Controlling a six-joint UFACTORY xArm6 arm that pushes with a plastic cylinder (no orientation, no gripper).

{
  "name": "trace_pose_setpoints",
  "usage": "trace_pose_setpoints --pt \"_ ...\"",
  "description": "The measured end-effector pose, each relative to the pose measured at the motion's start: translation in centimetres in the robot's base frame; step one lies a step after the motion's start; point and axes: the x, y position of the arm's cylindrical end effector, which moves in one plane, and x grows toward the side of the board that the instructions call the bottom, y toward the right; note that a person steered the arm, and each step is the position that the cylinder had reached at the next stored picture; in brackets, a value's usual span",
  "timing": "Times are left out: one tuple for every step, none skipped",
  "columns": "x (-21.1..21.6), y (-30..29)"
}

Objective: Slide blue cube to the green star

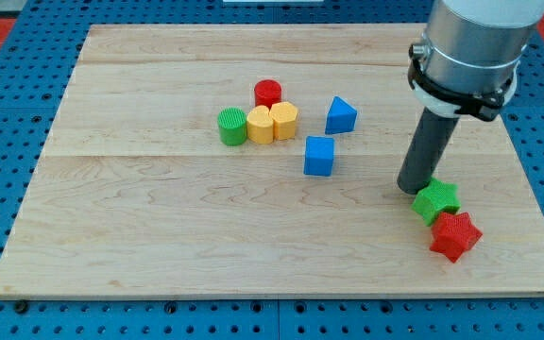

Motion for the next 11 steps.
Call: trace_pose_setpoints --pt "0.5 0.0" --pt "0.5 0.0" --pt "-2.8 0.0" --pt "-7.4 -1.3" --pt "-7.9 -7.6" --pt "-10.6 -12.9" --pt "-10.5 -17.8" --pt "-8.6 -19.4" --pt "-4.6 -18.0" --pt "-2.0 -15.2" --pt "-3.0 -12.5"
